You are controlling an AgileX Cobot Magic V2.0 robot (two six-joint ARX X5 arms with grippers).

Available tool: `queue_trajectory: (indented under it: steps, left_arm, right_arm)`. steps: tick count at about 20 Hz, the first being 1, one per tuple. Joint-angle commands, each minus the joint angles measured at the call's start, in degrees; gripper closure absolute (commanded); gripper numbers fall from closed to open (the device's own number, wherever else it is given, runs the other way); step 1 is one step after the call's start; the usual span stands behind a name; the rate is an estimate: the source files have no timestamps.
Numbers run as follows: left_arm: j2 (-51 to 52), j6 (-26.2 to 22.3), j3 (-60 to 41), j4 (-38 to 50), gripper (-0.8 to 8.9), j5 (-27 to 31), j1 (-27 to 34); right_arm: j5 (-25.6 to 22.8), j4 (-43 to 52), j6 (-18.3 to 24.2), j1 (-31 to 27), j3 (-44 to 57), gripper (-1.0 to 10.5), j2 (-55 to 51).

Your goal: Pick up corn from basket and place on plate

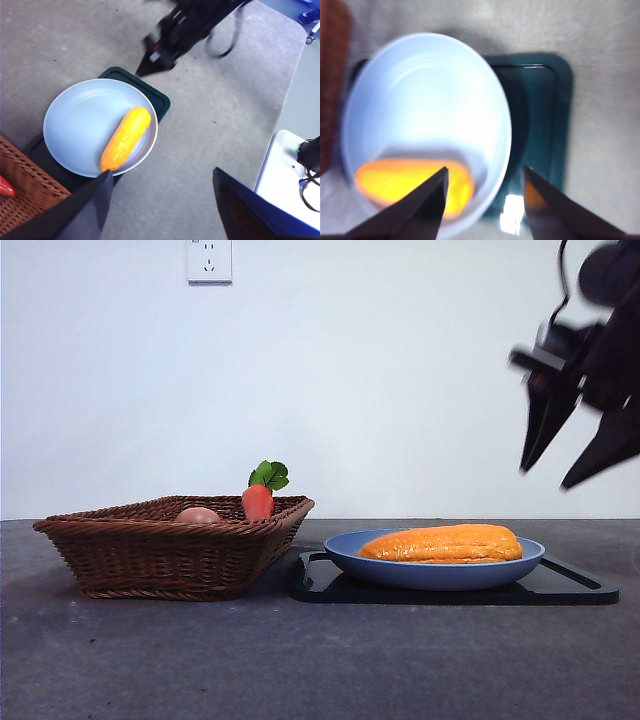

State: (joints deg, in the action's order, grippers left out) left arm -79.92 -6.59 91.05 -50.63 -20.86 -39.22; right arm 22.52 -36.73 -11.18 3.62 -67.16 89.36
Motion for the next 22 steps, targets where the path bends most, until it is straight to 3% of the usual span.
queue_trajectory:
  steps: [1, 3, 6, 11, 14, 22]
  left_arm:
    - [-0.2, 0.2, 1.3, 0.4, 4.88, 0.1, -0.3]
    - [-0.2, 0.2, 1.3, 0.2, 4.88, 0.1, -0.3]
    - [-0.2, 0.2, 1.3, -1.2, 4.96, 0.1, -0.3]
    - [-0.2, 0.2, 1.3, -4.2, 7.07, 0.1, -0.3]
    - [-0.2, 0.2, 1.3, -5.7, 8.11, 0.1, -0.3]
    - [-0.2, 0.2, 1.3, -6.6, 8.10, 0.1, -0.3]
  right_arm:
    - [1.3, -5.0, 3.1, 0.1, -1.2, 7.1, -5.4]
    - [5.2, -11.8, 5.8, 1.2, -1.2, 7.1, -11.9]
    - [5.9, -20.2, 8.7, 4.4, -1.2, 7.1, -21.2]
    - [5.5, -29.0, 9.1, 8.5, -0.9, 8.1, -31.0]
    - [4.6, -28.8, 9.1, 10.8, 1.8, 9.4, -35.8]
    - [4.1, -25.4, 8.6, 11.7, 11.6, 9.5, -43.1]
